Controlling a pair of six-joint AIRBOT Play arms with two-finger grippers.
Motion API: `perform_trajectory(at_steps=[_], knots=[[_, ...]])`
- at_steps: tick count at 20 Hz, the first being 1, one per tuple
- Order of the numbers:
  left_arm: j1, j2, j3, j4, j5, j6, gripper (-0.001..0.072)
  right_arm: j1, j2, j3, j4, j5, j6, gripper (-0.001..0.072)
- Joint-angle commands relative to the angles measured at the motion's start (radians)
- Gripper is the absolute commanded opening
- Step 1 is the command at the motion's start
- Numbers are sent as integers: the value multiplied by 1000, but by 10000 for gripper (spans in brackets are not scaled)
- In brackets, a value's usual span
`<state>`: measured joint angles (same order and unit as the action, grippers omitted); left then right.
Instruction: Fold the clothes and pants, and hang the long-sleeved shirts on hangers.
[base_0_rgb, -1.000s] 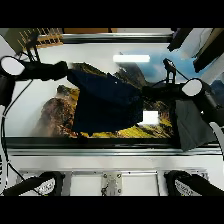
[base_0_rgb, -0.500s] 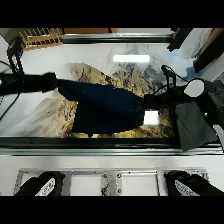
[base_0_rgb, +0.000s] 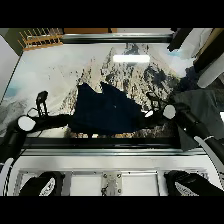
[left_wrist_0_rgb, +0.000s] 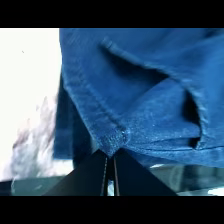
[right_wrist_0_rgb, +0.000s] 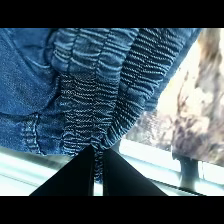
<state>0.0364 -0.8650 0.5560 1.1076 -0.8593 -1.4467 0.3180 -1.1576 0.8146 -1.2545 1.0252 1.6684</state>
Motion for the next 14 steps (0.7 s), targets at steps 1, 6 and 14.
perform_trajectory(at_steps=[1, 6, 14], knots=[[1, 7, -166, -1, 124, 43, 14, 22, -16, -84, 9, -66, 8, 39], [0, 6, -241, -3, 215, 43, 14, 22, -62, -87, 28, -101, 8, 40], [1, 8, -79, 0, 11, 43, 511, -21, 25, -35, 152, -87, -42, 667]])
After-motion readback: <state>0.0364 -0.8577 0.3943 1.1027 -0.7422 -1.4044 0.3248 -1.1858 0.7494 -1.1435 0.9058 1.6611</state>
